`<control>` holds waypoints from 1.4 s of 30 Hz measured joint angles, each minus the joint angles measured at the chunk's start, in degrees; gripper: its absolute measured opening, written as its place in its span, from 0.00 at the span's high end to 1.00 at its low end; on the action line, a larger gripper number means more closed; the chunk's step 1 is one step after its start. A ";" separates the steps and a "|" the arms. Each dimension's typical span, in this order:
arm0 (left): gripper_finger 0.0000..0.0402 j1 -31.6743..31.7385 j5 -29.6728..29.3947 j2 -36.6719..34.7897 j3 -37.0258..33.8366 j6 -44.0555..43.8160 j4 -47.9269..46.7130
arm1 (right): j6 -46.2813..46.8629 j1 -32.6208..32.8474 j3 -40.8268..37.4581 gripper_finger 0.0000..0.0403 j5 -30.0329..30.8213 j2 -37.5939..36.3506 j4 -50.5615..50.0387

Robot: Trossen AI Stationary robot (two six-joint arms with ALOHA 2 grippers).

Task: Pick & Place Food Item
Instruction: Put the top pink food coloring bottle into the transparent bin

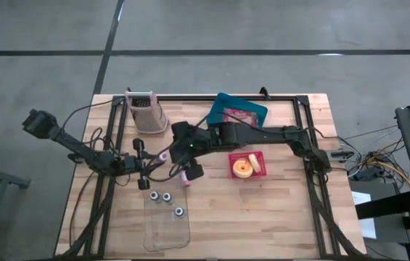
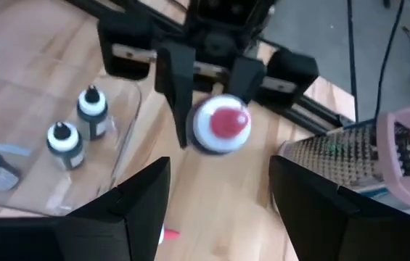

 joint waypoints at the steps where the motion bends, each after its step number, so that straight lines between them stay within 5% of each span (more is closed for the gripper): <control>1: 0.76 0.00 0.18 0.02 0.00 -0.05 -0.08 | -0.01 0.01 0.00 0.43 -0.03 0.00 0.39; 21: 0.76 6.37 6.52 5.62 4.01 -4.81 -2.60 | 0.21 -0.09 0.00 0.43 -2.98 0.00 0.95; 42: 0.76 6.91 6.59 10.43 6.08 -4.83 -2.10 | 1.31 -0.36 0.00 0.47 -2.25 -0.04 -4.65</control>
